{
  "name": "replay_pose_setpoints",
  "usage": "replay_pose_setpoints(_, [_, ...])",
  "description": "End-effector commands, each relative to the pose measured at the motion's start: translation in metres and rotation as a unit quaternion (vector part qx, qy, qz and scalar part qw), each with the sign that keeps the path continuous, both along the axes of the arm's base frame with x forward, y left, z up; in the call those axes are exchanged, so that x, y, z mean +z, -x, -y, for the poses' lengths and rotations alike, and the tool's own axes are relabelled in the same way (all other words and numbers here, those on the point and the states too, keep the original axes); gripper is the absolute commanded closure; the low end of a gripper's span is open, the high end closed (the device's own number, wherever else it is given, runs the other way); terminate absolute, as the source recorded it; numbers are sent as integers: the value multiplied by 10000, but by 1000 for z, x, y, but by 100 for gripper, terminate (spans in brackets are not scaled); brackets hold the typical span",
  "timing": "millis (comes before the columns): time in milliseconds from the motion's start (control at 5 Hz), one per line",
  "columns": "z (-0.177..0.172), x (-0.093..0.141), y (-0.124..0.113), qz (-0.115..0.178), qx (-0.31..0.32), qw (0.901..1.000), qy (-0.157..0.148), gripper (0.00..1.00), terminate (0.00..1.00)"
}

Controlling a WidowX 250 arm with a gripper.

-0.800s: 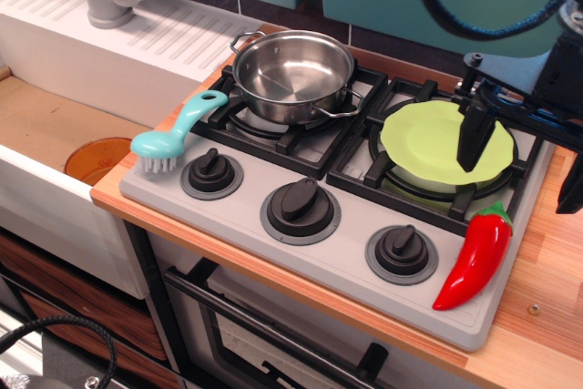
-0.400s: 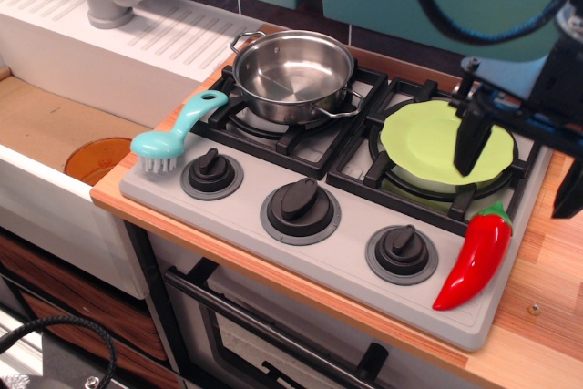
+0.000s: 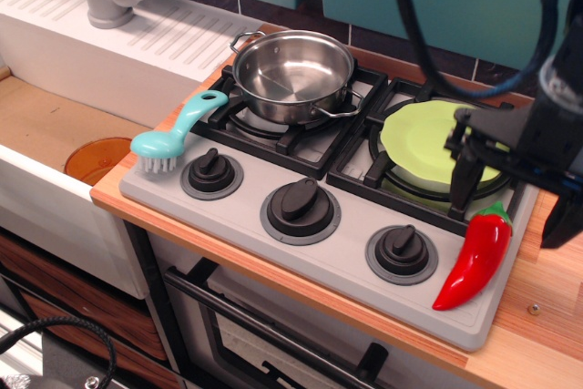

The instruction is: Put redpepper on plate and brush in pot or pan on stove

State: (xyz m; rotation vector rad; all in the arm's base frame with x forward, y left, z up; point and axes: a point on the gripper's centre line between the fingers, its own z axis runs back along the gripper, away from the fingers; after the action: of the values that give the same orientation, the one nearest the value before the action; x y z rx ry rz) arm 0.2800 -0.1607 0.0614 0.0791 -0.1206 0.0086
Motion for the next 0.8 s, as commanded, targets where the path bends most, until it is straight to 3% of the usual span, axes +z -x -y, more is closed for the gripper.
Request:
replay_pose_setpoints(0, [5,-6,-1,307,-37,9995,115,0,0])
replay_pose_setpoints(600, [2,-29,5,602,-57,9980,172,0,0])
